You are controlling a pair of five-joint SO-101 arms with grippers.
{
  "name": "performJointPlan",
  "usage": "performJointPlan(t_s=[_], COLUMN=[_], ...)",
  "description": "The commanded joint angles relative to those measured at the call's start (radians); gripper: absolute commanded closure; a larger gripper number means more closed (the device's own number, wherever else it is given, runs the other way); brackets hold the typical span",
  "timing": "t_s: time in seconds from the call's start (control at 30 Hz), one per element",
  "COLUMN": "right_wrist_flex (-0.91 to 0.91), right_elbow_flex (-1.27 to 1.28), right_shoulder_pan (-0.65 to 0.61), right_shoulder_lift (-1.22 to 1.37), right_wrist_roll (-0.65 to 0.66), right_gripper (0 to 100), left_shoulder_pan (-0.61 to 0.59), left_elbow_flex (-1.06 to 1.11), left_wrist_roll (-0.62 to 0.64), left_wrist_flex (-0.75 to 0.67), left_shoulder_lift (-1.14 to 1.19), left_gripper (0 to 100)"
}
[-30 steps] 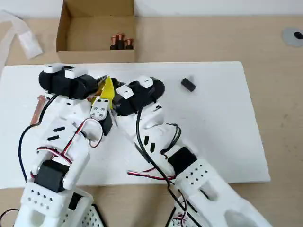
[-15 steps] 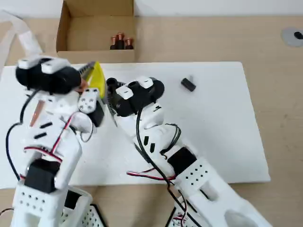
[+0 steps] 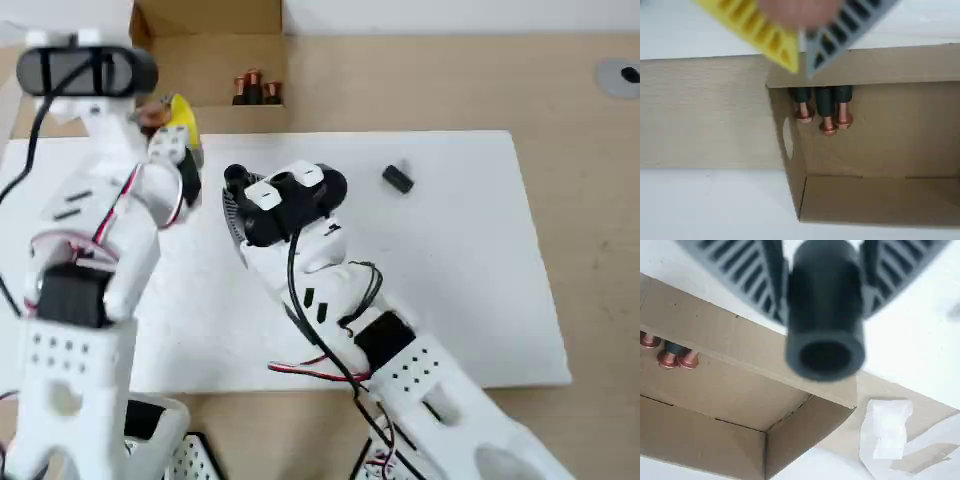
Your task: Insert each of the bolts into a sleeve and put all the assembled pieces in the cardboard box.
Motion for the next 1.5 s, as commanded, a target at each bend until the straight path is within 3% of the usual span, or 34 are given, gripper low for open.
performJointPlan(t_s=[0.0, 0.13, 0.4, 0.57, 1.47], right_wrist_flex=[-0.028, -0.025, -0.026, -0.026, -0.025], right_elbow_flex=[-0.025, -0.025, -0.025, -0.025, -0.018], right_shoulder_pan=[0.001, -0.015, -0.053, -0.053, -0.053], right_shoulder_lift=[-0.022, -0.022, -0.021, -0.021, -0.016], right_wrist_roll=[-0.012, -0.012, -0.012, -0.012, -0.012], right_gripper=[98.9, 98.9, 98.9, 98.9, 98.9], left_shoulder_pan=[-0.014, -0.014, 0.055, 0.1, 0.101], left_elbow_flex=[-0.117, -0.143, -0.127, -0.11, -0.147], left_wrist_roll=[0.051, 0.126, 0.14, 0.138, 0.11], left_wrist_flex=[-0.034, -0.094, -0.14, -0.132, -0.012], left_shoulder_lift=[0.064, 0.125, 0.153, 0.145, 0.062], left_gripper=[100, 100, 100, 100, 100])
